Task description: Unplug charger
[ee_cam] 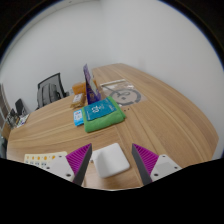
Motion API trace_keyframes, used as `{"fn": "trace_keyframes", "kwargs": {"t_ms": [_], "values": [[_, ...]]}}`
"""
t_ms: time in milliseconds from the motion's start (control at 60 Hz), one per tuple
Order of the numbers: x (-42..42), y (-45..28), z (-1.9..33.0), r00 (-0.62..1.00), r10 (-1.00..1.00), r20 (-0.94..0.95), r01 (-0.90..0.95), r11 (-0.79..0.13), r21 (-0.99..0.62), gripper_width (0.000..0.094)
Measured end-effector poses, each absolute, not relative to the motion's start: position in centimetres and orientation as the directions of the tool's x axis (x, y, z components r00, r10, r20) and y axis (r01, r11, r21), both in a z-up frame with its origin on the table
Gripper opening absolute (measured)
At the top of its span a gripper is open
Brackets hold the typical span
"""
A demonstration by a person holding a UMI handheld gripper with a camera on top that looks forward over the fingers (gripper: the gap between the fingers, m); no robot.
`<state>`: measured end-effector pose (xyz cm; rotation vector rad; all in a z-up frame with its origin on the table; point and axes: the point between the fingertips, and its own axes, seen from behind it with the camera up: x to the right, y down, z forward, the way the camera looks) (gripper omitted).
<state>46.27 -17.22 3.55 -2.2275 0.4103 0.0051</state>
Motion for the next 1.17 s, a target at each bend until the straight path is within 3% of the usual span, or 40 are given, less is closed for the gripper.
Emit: {"fn": "trace_keyframes", "kwargs": {"t_ms": [250, 483, 767, 1167], "values": [[42.7, -21.2, 12.2, 0.958, -0.266, 0.110, -0.093, -0.647, -0.756, 0.0858], [33.6, -28.9, 19.2, 0.953, -0.268, 0.143, -0.073, -0.659, -0.749, 0.0856], [24.2, -37.0, 22.7, 0.959, -0.228, 0.166, -0.028, -0.663, -0.748, 0.0859], [17.8, -39.2, 24.9, 0.973, -0.156, 0.170, 0.030, -0.646, -0.762, 0.0859]]}}
